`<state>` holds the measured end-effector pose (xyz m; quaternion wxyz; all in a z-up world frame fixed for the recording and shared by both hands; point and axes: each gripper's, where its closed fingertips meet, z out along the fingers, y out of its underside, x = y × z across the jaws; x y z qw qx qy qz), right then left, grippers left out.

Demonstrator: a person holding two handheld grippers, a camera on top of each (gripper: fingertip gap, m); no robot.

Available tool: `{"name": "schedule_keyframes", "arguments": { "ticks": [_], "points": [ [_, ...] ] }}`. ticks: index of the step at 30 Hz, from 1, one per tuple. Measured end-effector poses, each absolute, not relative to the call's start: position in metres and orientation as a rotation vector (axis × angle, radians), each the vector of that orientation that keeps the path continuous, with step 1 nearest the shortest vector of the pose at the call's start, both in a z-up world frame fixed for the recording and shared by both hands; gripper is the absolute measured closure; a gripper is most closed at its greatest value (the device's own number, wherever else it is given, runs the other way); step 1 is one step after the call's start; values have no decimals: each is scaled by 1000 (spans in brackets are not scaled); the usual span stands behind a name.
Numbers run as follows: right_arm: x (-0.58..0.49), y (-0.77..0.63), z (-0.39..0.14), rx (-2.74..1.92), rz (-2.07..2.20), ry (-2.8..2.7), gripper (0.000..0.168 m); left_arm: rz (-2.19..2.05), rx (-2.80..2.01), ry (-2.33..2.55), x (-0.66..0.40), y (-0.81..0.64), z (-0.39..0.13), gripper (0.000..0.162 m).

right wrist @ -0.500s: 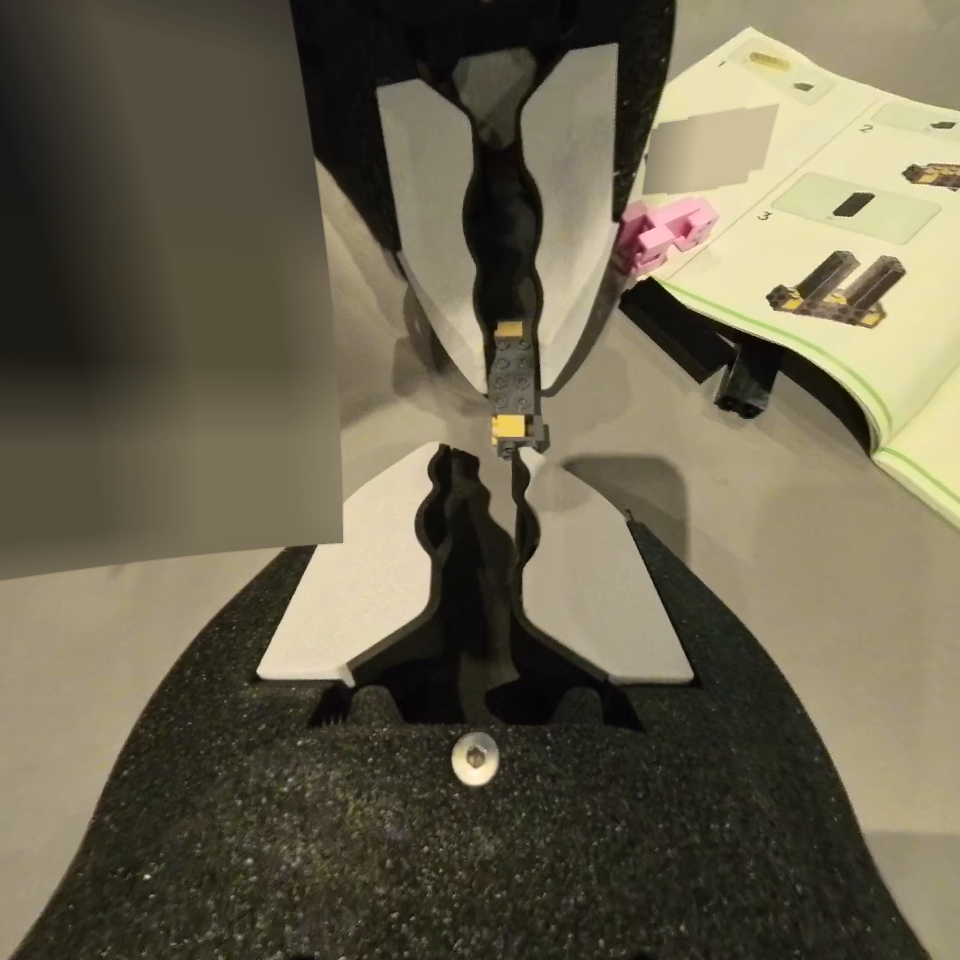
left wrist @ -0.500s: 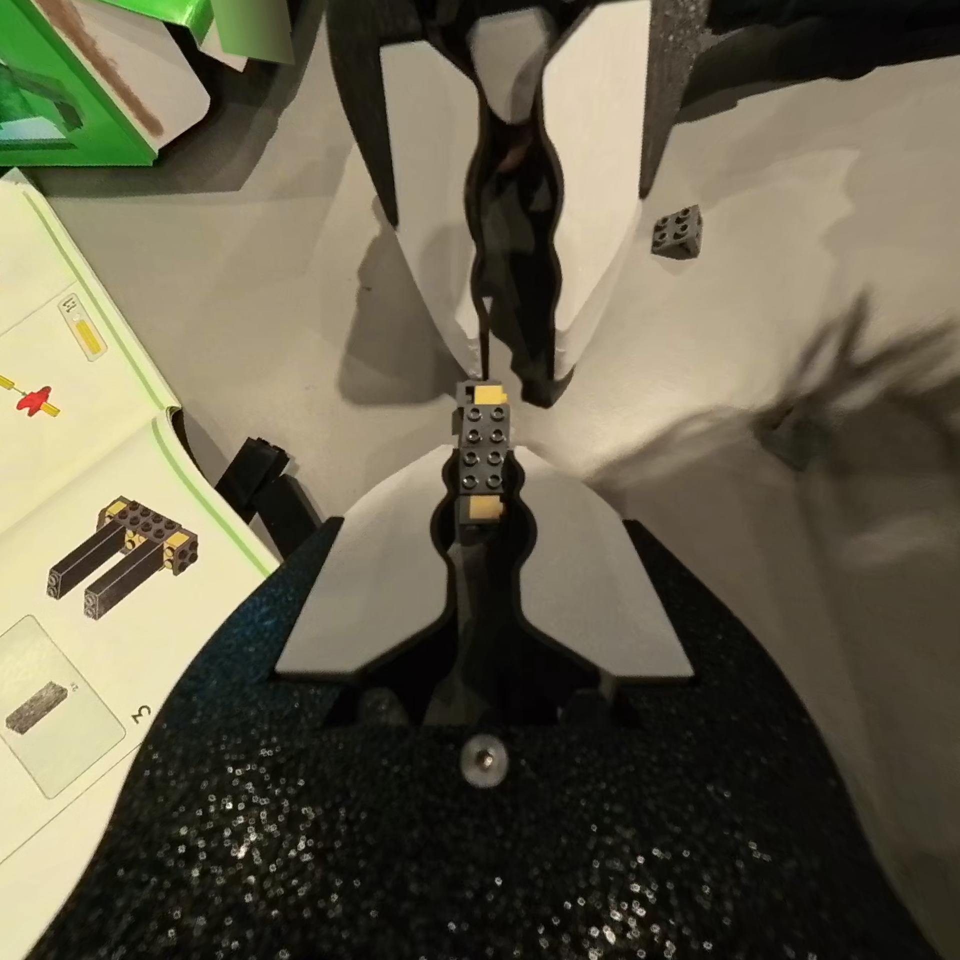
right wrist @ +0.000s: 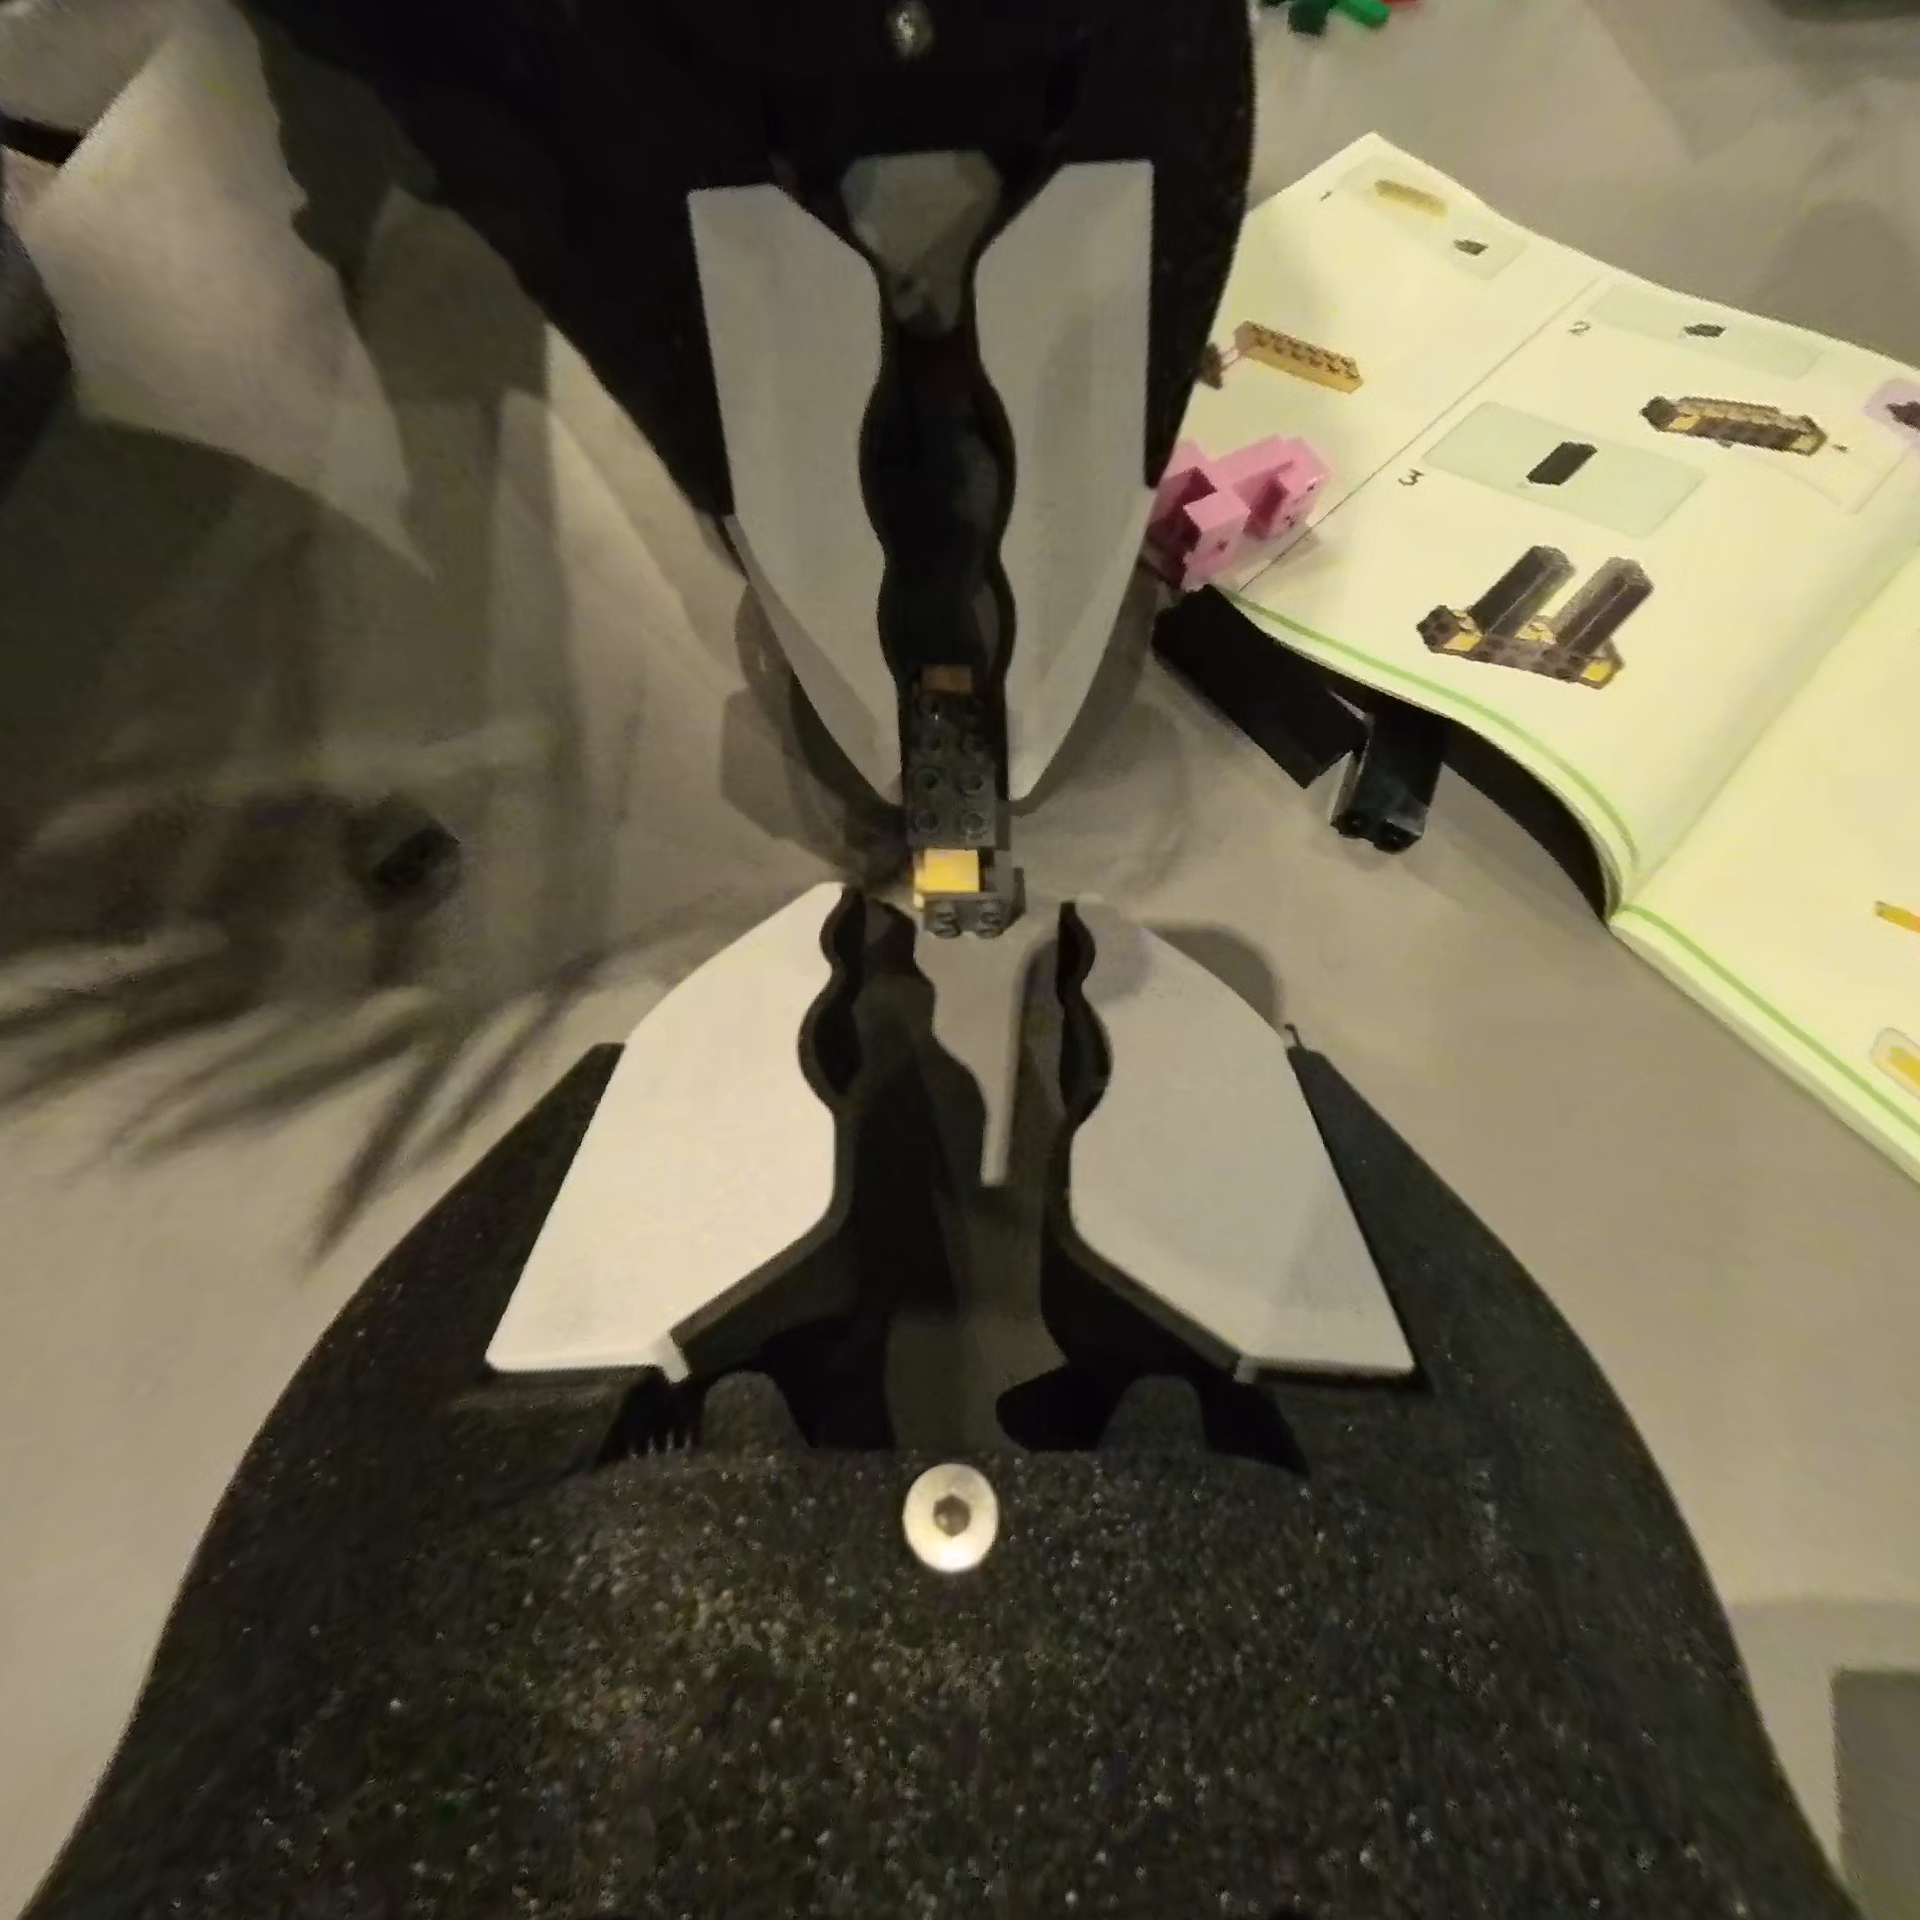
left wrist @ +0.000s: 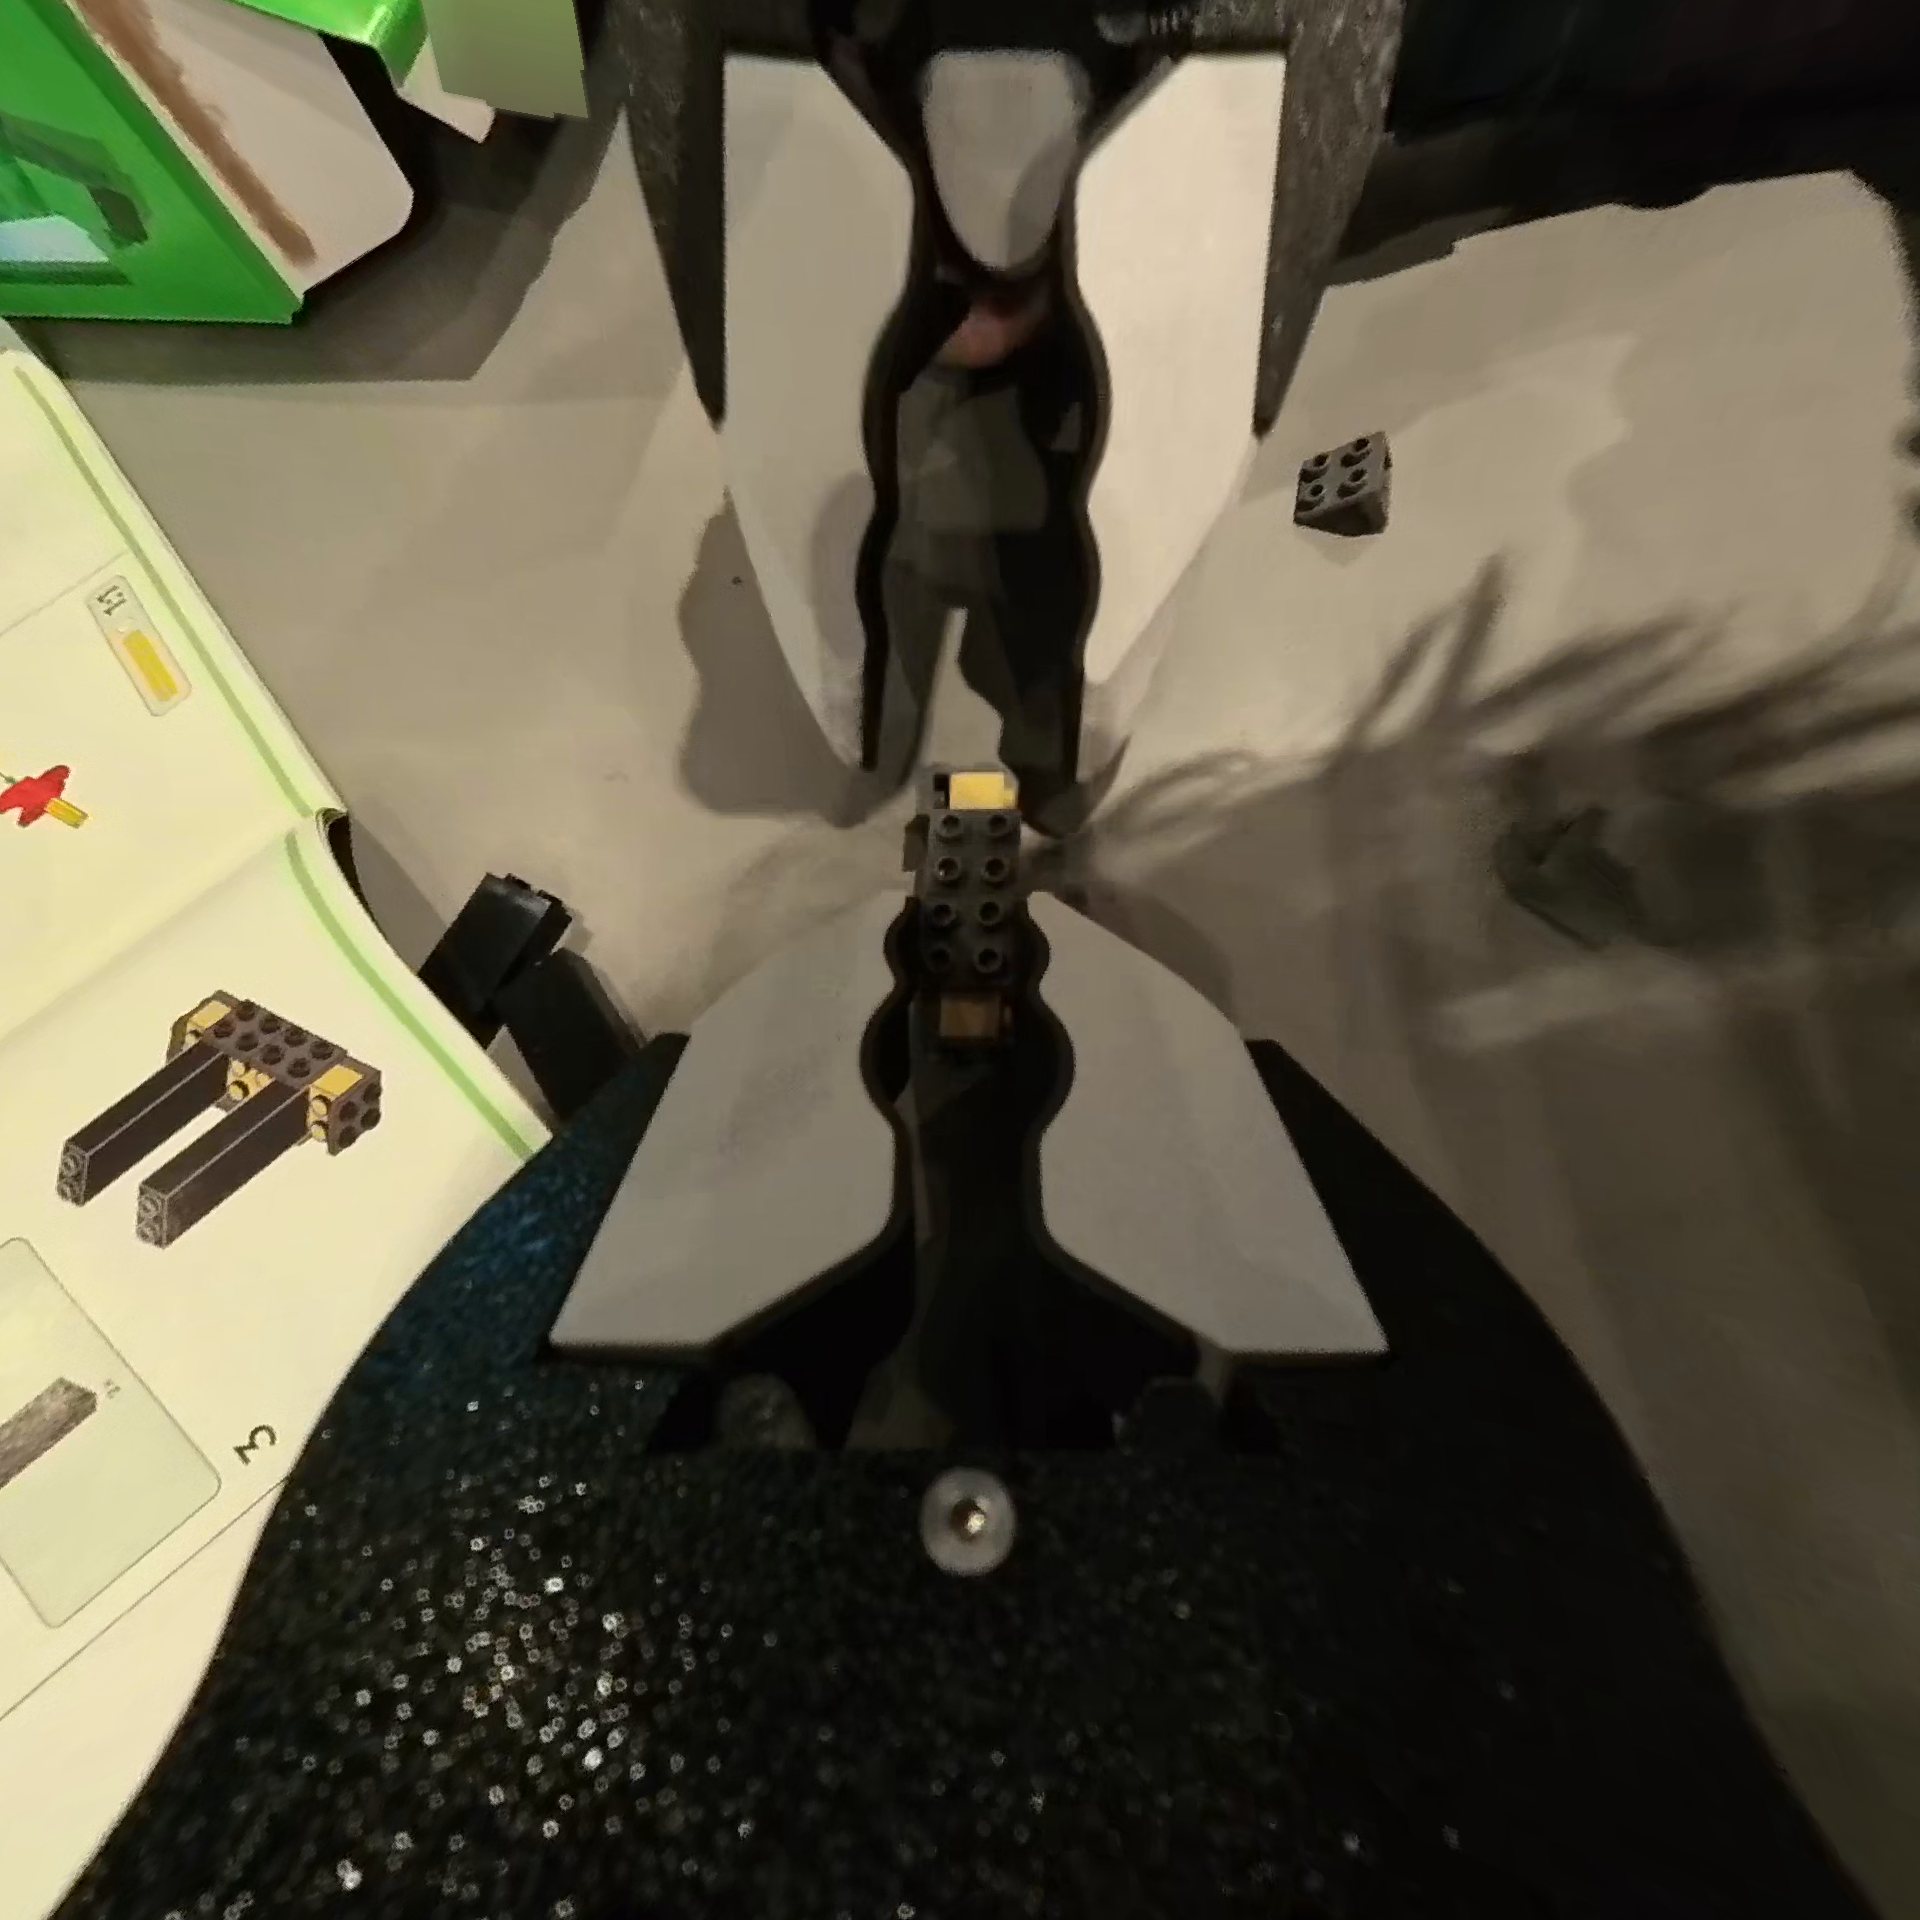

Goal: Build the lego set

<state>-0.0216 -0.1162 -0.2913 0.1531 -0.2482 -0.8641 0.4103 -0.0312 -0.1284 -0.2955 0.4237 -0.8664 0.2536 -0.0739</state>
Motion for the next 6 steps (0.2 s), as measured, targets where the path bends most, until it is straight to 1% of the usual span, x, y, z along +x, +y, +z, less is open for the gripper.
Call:
{"name": "schedule_keyframes", "arguments": {
  "ticks": [1, 4, 6],
  "points": [
    [-22, -117, -293, -709, 1157, -2485, 134, -184, -2168, 634, -31, -128, -295, 146],
    [-24, -117, -296, -717, 1135, -2497, 136, -179, -2168, 637, -31, -128, -296, 145],
    [-23, -118, -296, -717, 1142, -2503, 141, -176, -2167, 638, -31, -128, -296, 145]
  ]
}}
